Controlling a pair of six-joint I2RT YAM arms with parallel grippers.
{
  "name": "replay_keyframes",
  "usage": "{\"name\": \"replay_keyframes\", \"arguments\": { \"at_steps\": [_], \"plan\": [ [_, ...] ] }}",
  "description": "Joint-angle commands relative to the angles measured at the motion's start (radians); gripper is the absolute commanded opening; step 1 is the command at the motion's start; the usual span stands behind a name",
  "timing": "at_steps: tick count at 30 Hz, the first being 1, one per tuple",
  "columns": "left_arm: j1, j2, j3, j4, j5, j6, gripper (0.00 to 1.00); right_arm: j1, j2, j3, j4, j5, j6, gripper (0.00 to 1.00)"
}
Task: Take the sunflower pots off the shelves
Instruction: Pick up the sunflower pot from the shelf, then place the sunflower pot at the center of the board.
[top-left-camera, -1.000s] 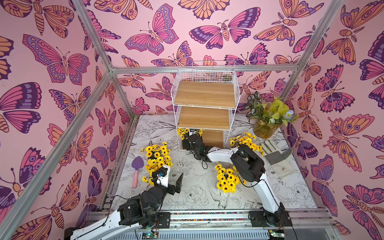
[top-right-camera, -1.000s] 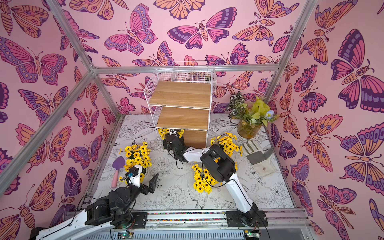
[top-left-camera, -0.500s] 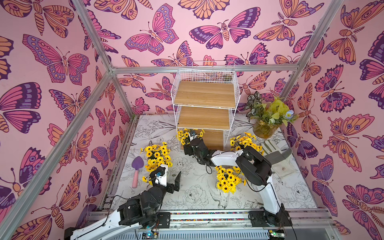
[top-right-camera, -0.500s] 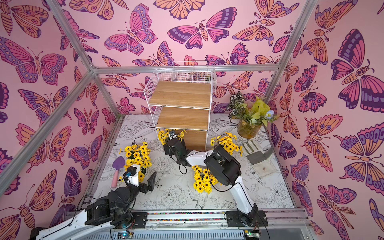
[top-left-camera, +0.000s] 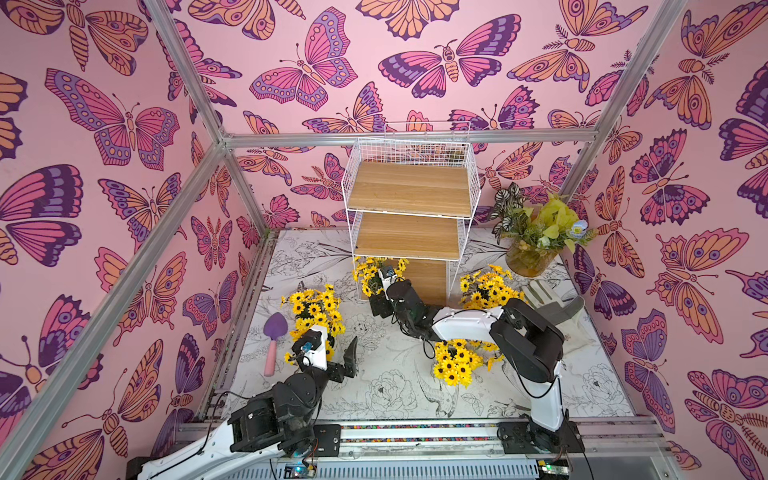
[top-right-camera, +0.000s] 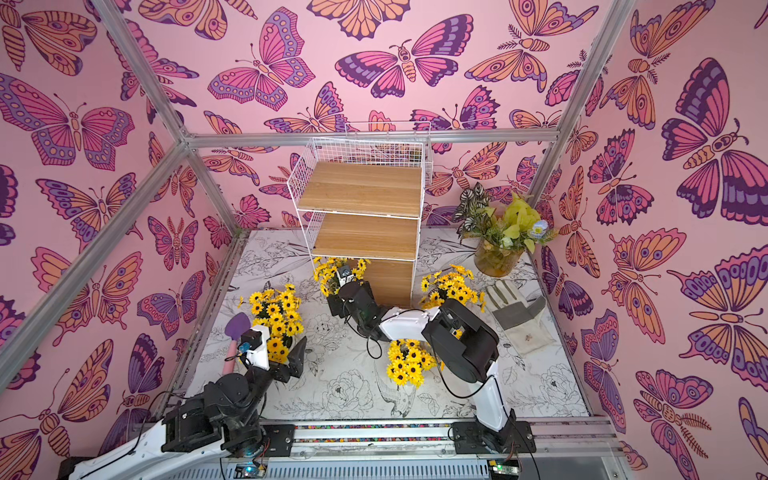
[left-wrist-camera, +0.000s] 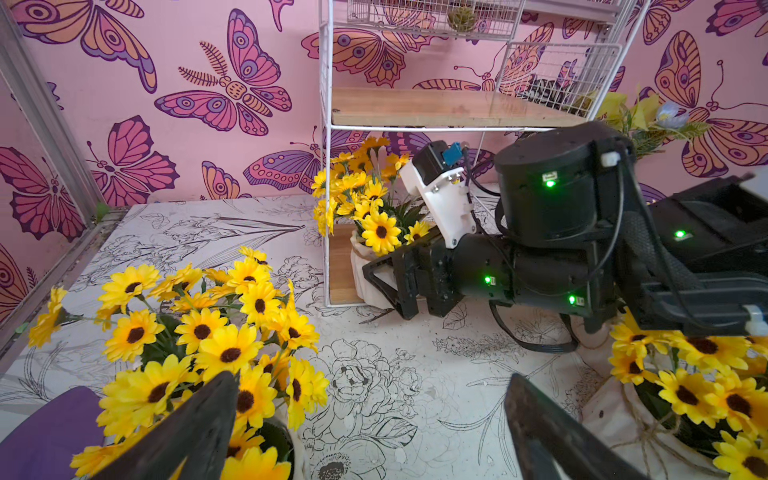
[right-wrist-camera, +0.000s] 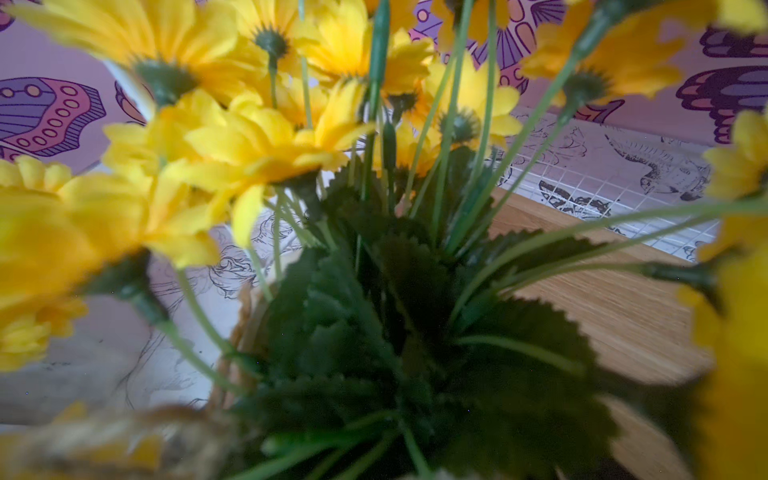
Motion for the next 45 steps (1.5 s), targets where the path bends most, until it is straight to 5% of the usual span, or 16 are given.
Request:
{"name": "replay_keyframes", "arguments": {
  "at_steps": [1, 21, 45],
  "plan": [
    [0.005, -0.011, 0.015, 0.011, -0.034, 0.019, 1.0, 0.014, -0.062, -0.015, 0.108, 0.006, -0.017, 0.44],
    [0.005, -0.043, 0.087, -0.01, -0.215, 0.052, 1.0, 0.164, -0.175, -0.185, 0.197, 0.016, -0.035, 0.45],
    [0.005, -0.129, 0.123, -0.051, -0.463, 0.071, 1.0, 0.315, -0.142, -0.298, 0.339, 0.04, 0.016, 0.45]
  ]
}}
